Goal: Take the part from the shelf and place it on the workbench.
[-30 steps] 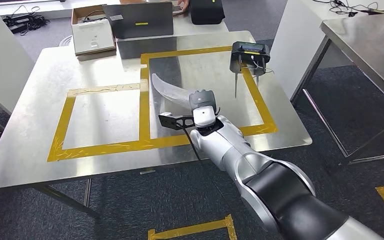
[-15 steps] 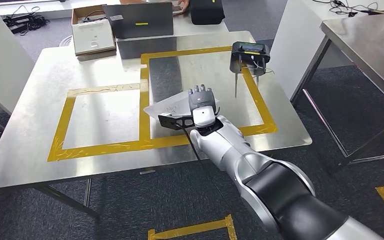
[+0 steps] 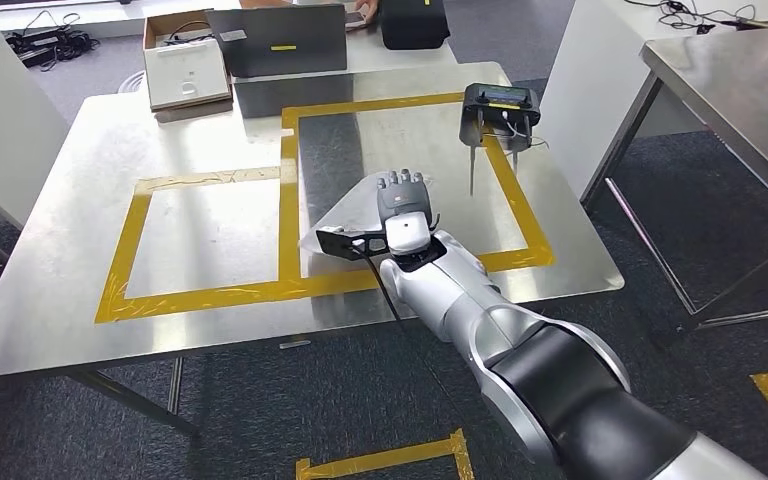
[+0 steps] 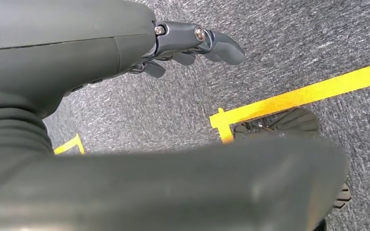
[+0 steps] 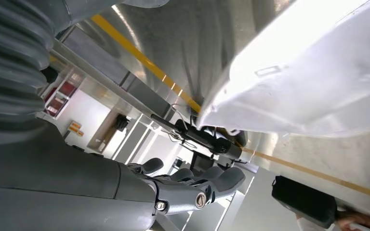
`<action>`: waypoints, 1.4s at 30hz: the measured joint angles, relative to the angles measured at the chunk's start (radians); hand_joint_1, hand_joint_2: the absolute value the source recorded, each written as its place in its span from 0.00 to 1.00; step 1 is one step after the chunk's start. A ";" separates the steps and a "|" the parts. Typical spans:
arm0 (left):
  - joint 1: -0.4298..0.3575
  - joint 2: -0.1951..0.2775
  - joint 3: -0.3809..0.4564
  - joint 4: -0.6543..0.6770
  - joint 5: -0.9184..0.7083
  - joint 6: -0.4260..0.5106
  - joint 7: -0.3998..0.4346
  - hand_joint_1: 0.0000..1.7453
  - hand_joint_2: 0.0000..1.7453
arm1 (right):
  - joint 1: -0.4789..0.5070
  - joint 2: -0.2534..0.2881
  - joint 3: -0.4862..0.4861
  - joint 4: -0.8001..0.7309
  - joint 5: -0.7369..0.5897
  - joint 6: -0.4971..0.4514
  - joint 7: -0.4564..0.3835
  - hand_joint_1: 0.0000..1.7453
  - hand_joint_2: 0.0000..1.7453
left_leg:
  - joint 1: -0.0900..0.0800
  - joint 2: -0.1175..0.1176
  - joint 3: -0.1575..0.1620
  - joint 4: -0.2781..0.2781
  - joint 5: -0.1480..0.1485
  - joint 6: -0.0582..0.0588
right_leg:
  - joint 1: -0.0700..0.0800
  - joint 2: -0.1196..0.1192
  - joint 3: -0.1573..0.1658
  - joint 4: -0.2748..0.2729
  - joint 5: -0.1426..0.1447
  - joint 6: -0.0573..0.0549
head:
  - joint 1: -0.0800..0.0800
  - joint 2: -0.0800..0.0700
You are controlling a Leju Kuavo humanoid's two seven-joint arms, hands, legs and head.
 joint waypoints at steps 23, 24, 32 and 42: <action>0.010 0.000 0.000 0.000 -0.019 0.000 -0.011 0.00 0.00 | -0.308 -0.070 -0.041 -0.008 -0.014 -0.033 0.032 0.00 1.00 | 0.000 0.000 0.000 0.001 0.000 0.000 | 0.000 0.000 0.000 0.000 0.001 0.001 | 0.000 0.000; 0.010 -0.001 0.000 0.000 -0.023 0.000 -0.011 0.00 0.00 | -0.319 -0.073 -0.043 -0.008 -0.013 -0.031 0.033 0.00 1.00 | 0.000 0.000 0.000 0.002 0.000 0.000 | 0.000 0.000 0.000 0.000 0.001 0.001 | 0.000 0.000; 0.006 -0.007 -0.004 0.000 -0.049 0.000 -0.030 0.00 0.00 | -0.350 -0.096 -0.051 -0.010 -0.001 -0.021 0.035 0.00 1.00 | 0.000 0.000 0.001 0.002 0.000 0.000 | 0.000 0.000 0.001 0.000 0.001 0.001 | 0.000 0.000; -0.006 -0.014 -0.036 -0.001 -0.077 0.000 -0.051 0.00 0.00 | -0.345 -0.123 -0.051 -0.012 0.005 -0.018 0.034 0.00 1.00 | 0.010 0.011 0.024 -0.054 0.040 0.034 | -0.003 0.002 -0.026 0.066 -0.046 0.026 | 0.000 0.000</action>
